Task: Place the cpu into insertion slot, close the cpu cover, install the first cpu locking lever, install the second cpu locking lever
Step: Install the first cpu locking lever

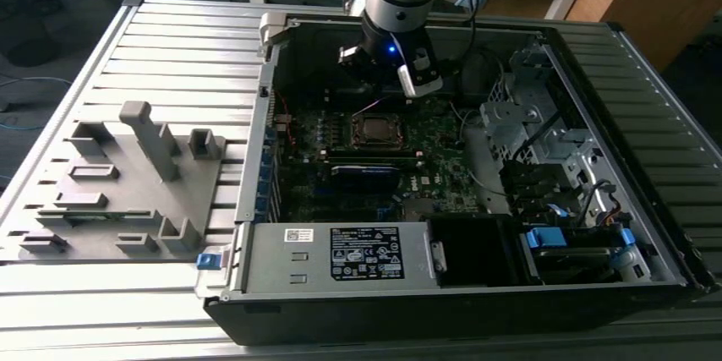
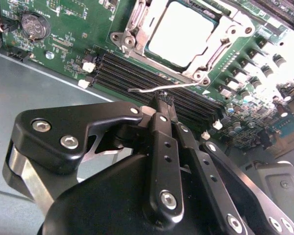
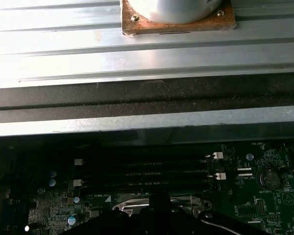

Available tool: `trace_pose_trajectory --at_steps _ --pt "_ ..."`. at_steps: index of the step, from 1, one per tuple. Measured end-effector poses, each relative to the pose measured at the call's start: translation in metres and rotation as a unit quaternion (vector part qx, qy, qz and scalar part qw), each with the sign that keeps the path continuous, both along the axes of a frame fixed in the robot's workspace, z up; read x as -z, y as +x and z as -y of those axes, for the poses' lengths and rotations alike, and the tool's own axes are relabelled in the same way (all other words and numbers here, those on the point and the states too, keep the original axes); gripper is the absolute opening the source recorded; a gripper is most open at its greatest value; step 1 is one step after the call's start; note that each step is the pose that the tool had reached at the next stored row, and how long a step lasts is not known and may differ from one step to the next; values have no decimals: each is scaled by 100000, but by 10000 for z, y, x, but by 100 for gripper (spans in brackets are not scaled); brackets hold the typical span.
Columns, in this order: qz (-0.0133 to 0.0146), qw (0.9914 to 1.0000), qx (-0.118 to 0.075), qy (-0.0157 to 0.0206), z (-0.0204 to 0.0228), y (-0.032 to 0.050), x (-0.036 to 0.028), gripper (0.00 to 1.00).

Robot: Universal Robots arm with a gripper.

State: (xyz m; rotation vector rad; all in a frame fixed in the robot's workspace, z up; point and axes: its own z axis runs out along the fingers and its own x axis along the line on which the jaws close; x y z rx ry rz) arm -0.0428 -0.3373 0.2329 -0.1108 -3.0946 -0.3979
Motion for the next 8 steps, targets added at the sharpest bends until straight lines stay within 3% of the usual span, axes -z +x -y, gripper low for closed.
trace_pose_trajectory --at_steps 8 --pt "7 100000 1 -6 0 0 60 11"
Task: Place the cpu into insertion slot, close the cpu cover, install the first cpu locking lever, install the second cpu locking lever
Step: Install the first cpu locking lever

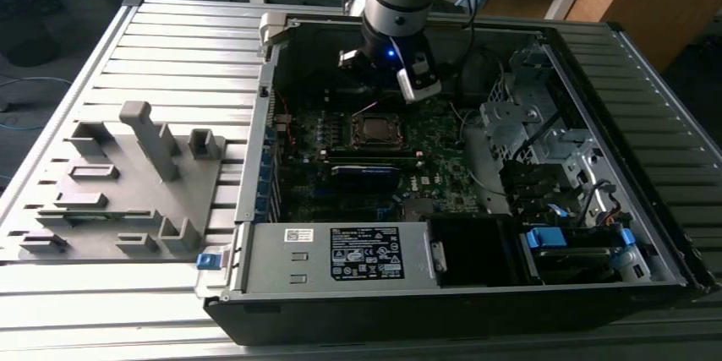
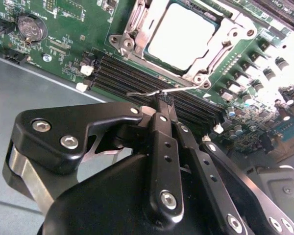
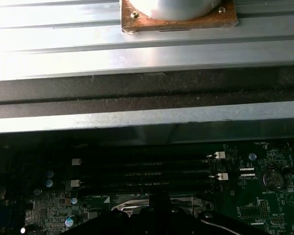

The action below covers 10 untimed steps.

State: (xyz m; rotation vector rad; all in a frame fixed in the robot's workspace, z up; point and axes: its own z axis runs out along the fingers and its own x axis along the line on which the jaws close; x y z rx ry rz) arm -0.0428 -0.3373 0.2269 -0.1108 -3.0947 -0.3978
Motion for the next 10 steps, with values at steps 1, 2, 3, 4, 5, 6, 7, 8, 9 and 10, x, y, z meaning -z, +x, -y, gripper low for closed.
trace_pose_trajectory --at_steps 1,2,3,4,5,6,7,8,9,10 --pt "0 100000 -1 -2 0 0 4 11" --pt "-2 100000 -1 -4 0 0 8 11" --pt "1 100000 1 -3 0 0 12 11" --pt "1 100000 7 -2 0 1 16 11" --pt "-1 100000 7 -5 0 2 19 11" --pt "-2 100000 0 -7 -1 4 22 11" --pt "-3 100000 0 -9 -1 7 25 11" --pt "-4 100000 -2 -7 -1 10 28 11" --pt "-4 100000 -2 -6 -2 12 30 11" --pt "2 100000 5 2 -4 12 31 11"
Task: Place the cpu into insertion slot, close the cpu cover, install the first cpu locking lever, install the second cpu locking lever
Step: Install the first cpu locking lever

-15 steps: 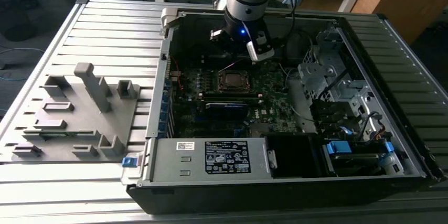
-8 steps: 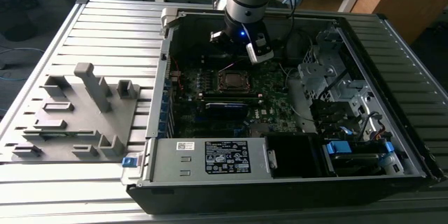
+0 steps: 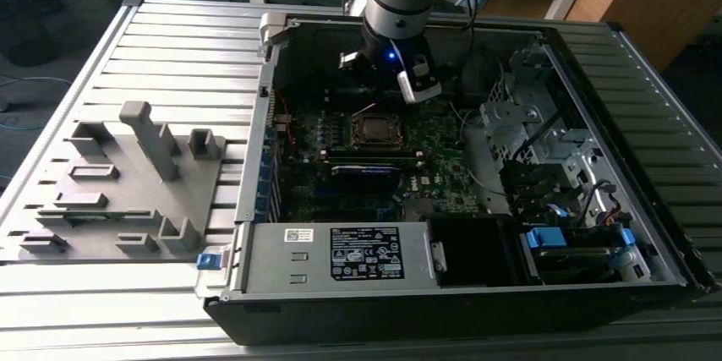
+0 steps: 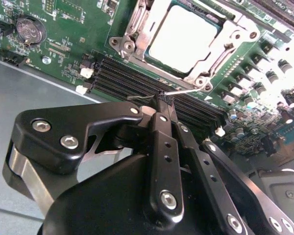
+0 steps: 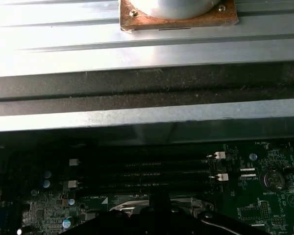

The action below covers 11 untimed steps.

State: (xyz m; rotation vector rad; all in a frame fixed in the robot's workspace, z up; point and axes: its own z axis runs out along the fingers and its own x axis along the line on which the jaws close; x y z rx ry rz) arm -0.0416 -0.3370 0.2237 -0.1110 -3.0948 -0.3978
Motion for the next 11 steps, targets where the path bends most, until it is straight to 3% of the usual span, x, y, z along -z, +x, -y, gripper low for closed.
trace_pose_trajectory --at_steps 11 --pt "58 100000 -6 -13 -7 1 73 11"
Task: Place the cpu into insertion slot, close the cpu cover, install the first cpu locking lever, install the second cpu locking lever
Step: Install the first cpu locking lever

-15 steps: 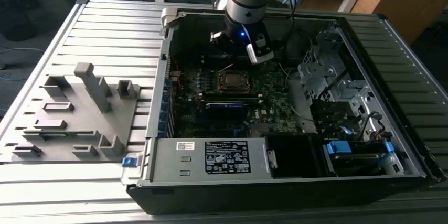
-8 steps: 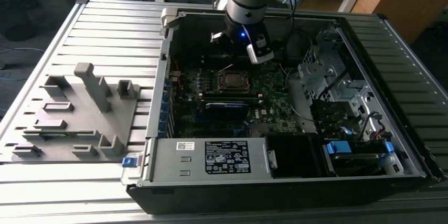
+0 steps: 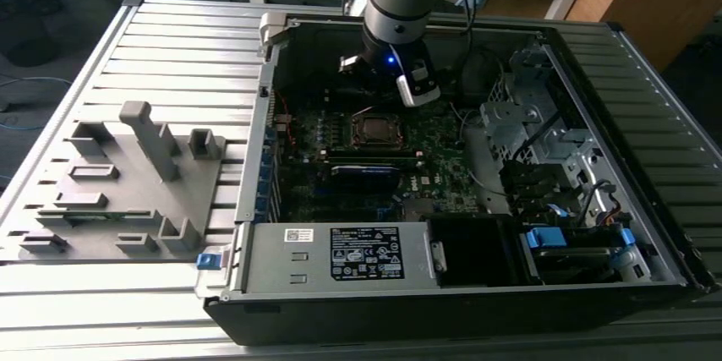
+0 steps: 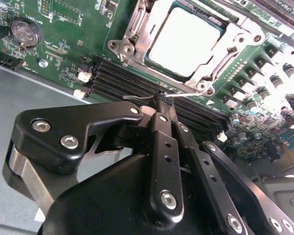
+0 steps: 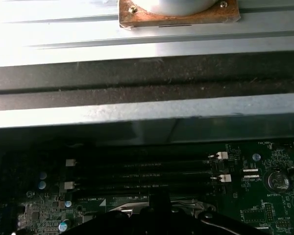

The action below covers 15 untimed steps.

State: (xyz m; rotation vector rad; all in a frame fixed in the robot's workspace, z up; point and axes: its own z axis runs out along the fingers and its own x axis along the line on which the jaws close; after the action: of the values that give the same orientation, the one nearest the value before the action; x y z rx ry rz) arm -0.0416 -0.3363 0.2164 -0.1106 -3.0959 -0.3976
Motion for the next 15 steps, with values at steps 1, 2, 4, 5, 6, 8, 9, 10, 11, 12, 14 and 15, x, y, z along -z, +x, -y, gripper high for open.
trace_pose_trajectory --at_steps 1,2,4,5,6,8,9,10,11,12,14,15 --pt "0 100000 1 4 -3 1 2 11" --pt "3 100000 0 17 -6 4 5 11" --pt "2 100000 4 15 -10 11 10 11" --pt "1 100000 4 9 -11 15 13 11" --pt "0 100000 3 6 -12 17 16 11" --pt "-5 100000 3 -7 -12 17 17 11" --pt "1 100000 1 5 -12 18 19 11" --pt "1 100000 2 8 -13 18 19 11" --pt "2 100000 3 5 -12 18 19 11" --pt "-1 100000 2 7 -12 17 20 11" --pt "10 100000 3 22 -13 18 29 11" --pt "2 100000 -1 -14 -13 18 33 11"
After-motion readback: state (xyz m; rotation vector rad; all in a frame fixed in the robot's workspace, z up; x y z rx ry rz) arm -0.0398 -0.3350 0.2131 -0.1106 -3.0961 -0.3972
